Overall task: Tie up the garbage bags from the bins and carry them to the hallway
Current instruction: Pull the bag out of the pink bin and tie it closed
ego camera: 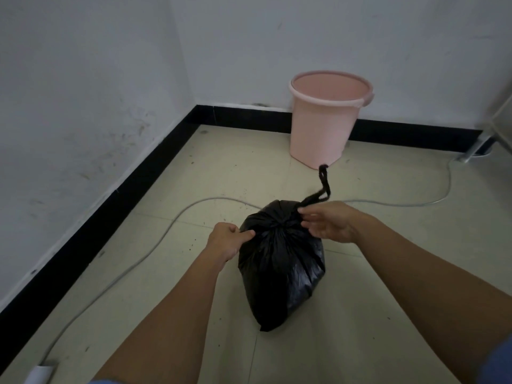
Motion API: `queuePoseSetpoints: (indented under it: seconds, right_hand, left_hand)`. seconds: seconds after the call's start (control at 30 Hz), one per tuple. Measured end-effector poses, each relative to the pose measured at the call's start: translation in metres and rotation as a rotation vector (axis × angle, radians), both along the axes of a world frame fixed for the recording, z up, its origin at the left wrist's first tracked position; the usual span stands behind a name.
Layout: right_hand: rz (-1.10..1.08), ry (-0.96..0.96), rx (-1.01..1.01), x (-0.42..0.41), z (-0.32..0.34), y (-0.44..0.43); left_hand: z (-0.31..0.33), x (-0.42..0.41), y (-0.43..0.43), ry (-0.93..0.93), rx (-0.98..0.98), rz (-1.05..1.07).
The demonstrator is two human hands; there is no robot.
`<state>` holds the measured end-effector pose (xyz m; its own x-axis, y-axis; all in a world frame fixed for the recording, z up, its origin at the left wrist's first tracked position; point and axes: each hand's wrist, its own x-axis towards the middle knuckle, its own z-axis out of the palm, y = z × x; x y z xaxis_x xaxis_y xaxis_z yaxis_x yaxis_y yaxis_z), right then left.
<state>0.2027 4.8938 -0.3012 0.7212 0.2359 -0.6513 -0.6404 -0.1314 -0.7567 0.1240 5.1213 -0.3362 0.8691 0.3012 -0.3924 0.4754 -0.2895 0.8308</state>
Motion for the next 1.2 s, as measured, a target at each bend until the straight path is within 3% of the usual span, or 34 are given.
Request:
queuePoseSetpoints:
  seconds: [0.13,0.33,0.43,0.5,0.67,0.77,0.93,1.03,1.1,1.2]
  right_hand:
    - [-0.135,-0.071,-0.068,-0.001,-0.005,0.015]
    - [-0.099,-0.749,-0.232,-0.002,-0.002,0.04]
    - [-0.056,-0.655,0.006,-0.009,0.008,0.05]
    - [0.051,-0.617,-0.024,-0.008,0.008,0.05]
    - [0.368,-0.828,-0.728,0.002,-0.006,0.033]
    - [0.573,-0.891,-0.968,-0.004,-0.011,0.034]
    - [0.811,-0.779,-0.886,-0.016,0.0,0.046]
    - [0.742,-0.842,-1.04,-0.025,0.0,0.047]
    - [0.672,-0.864,-1.023,-0.027,-0.003,0.049]
    - [0.659,-0.816,-0.849,-0.025,-0.005,0.048]
  left_hand:
    - [0.002,0.0,-0.003,-0.025,-0.024,-0.008]
    - [0.01,0.003,-0.006,-0.035,-0.043,-0.045]
    - [0.014,0.004,-0.001,-0.025,-0.033,-0.046]
    - [0.018,0.002,0.002,-0.008,-0.078,-0.031]
    - [0.043,0.007,0.013,-0.043,-0.308,0.072]
    - [0.067,0.015,0.014,-0.142,-0.332,0.052]
    - [0.096,0.022,0.007,-0.283,-0.322,0.012]
    - [0.107,0.023,0.006,-0.324,-0.383,-0.048]
    - [0.108,0.024,0.005,-0.325,-0.449,-0.058]
    - [0.09,0.028,0.011,-0.267,-0.274,0.197]
